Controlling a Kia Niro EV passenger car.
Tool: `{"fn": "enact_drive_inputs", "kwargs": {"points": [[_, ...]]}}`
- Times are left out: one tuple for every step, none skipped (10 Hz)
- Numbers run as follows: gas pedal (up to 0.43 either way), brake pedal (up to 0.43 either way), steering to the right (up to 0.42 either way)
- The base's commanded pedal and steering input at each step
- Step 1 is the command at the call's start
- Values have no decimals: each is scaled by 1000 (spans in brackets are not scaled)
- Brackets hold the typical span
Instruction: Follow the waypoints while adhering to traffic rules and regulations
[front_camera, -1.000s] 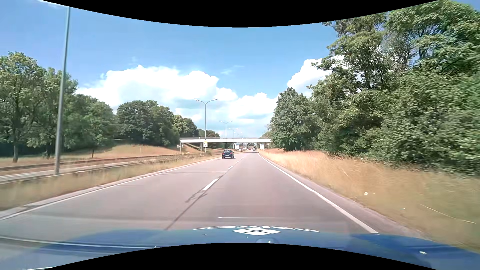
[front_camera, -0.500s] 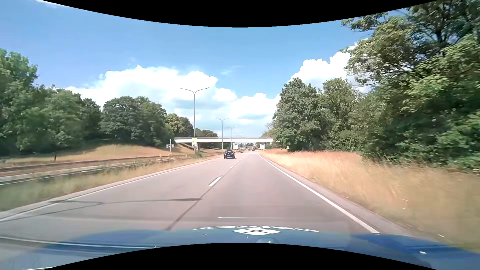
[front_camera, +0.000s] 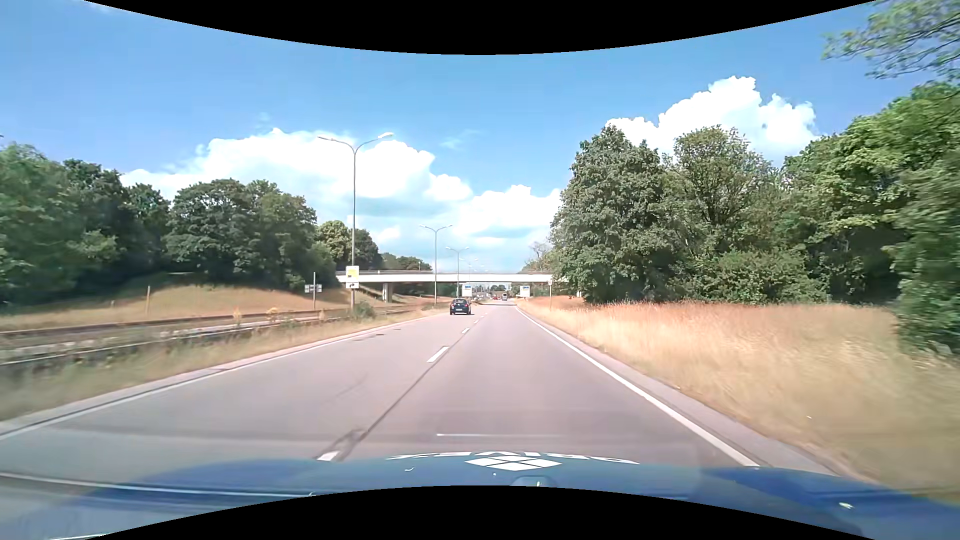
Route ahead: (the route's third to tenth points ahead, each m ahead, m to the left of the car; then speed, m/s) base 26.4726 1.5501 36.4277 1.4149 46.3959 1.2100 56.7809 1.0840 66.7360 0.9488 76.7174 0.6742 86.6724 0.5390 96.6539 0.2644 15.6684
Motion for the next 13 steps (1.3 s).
{"fn": "enact_drive_inputs", "kwargs": {"points": [[177,0,0],[177,0,0],[177,0,0],[177,0,0],[177,0,0],[177,0,0],[177,0,0],[177,0,0],[177,0,-1],[177,0,-1],[177,0,-1],[177,0,-2],[177,0,-3]]}}
